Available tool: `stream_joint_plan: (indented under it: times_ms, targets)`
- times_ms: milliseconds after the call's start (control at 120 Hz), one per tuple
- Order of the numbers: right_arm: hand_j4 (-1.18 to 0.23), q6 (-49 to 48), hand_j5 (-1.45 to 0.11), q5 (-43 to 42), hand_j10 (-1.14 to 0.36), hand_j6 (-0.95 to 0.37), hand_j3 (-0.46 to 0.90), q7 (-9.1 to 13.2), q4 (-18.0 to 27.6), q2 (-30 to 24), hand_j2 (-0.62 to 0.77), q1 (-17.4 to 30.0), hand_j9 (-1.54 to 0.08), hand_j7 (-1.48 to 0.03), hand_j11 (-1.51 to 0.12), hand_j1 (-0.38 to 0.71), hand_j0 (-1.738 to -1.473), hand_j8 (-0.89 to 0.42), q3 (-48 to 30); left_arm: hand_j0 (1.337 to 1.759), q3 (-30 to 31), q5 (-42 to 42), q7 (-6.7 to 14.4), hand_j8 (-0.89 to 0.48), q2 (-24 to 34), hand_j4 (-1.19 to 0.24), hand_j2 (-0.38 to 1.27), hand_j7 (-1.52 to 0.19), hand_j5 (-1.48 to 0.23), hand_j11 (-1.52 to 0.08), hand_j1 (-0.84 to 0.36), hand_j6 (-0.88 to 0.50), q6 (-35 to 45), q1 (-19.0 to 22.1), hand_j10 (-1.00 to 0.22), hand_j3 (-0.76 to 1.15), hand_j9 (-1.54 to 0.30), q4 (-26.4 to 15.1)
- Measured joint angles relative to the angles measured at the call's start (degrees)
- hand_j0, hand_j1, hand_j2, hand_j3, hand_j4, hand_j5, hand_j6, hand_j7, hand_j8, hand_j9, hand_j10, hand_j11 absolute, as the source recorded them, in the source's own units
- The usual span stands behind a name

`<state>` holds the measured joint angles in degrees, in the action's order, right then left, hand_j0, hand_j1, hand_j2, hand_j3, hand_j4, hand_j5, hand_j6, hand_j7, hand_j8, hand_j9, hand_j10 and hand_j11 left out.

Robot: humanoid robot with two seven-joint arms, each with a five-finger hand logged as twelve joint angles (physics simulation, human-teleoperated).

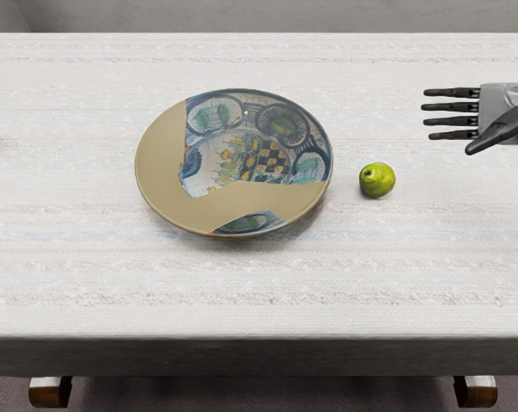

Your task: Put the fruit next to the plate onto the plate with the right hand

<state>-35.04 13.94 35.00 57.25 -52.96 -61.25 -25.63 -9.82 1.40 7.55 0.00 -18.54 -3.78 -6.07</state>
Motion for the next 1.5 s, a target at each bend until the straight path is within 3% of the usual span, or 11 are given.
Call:
stream_joint_plan:
  times_ms: [325, 450, 633, 900, 1192, 1500]
  targets:
    - [0.0, 0.0, 0.0, -0.24, 0.0, 0.0, 0.0, 0.0, 0.36, 0.26, 0.0, -0.45, 0.0, 0.0, 0.0, -0.35, -1.658, 0.0, 0.29, 1.658, 0.04, 0.0, 0.0, 0.0, 0.0, 0.0, 0.0, 0.0, 0.0, 0.0, 0.35, 0.0, 0.0, 0.0, 0.0, 0.0, 0.0, 0.0]
    - [0.0, 0.0, 0.0, -2.69, 0.0, 0.0, 0.0, 0.0, 3.44, 0.28, 0.0, -2.26, 0.0, 0.0, 0.0, -0.35, -1.658, 0.0, 0.5, 1.658, 0.05, 0.0, 0.0, 0.0, 0.0, 0.0, 0.0, 0.0, 0.0, 0.0, 0.35, 0.0, 0.0, 0.0, 0.0, 0.0, 0.0, 0.0]
    - [0.0, 0.01, 0.0, -11.29, 0.0, 0.0, 0.0, 0.0, 11.65, 0.89, 0.0, -7.26, 0.0, 0.0, 0.0, -0.35, -1.658, 0.0, 1.38, 1.658, 0.06, -0.03, 0.0, 0.0, 0.0, 0.0, 0.0, 0.0, 0.0, 0.0, 0.35, 0.0, 0.0, 0.0, 0.0, 0.0, 0.0, 0.0]
    - [0.0, 0.33, 0.0, -18.7, 0.0, 0.0, 0.0, 0.0, 16.25, 7.37, 0.0, -17.83, 0.0, 0.0, 0.0, -0.35, -1.658, 0.0, 13.71, 1.658, 0.07, -0.03, 0.0, 0.0, 0.0, 0.0, 0.0, 0.0, 0.0, 0.0, 0.35, 0.0, 0.0, 0.0, 0.0, 0.0, 0.0, 0.0]
    - [0.0, 19.42, 0.0, -34.57, 0.0, 0.0, 0.0, 0.0, 23.32, 9.21, 0.0, -20.09, 0.0, 0.0, 0.0, -0.35, -1.658, 0.0, 18.44, 1.658, 0.06, -0.05, 0.0, 0.0, 0.0, 0.0, 0.0, 0.0, 0.0, 0.0, 0.35, 0.0, 0.0, 0.0, 0.0, 0.0, 0.0, 0.0]
    - [0.0, 38.64, 0.0, -40.91, 0.0, 0.0, 0.0, 0.0, 25.9, 12.84, 0.0, -24.04, 0.0, 0.0, 0.0, -0.35, -1.658, 0.0, 28.69, 1.658, 0.07, -0.05, 0.0, 0.0, 0.0, 0.0, 0.0, 0.0, 0.0, 0.0, 0.35, 0.0, 0.0, 0.0, 0.0, 0.0, 0.0, 0.0]
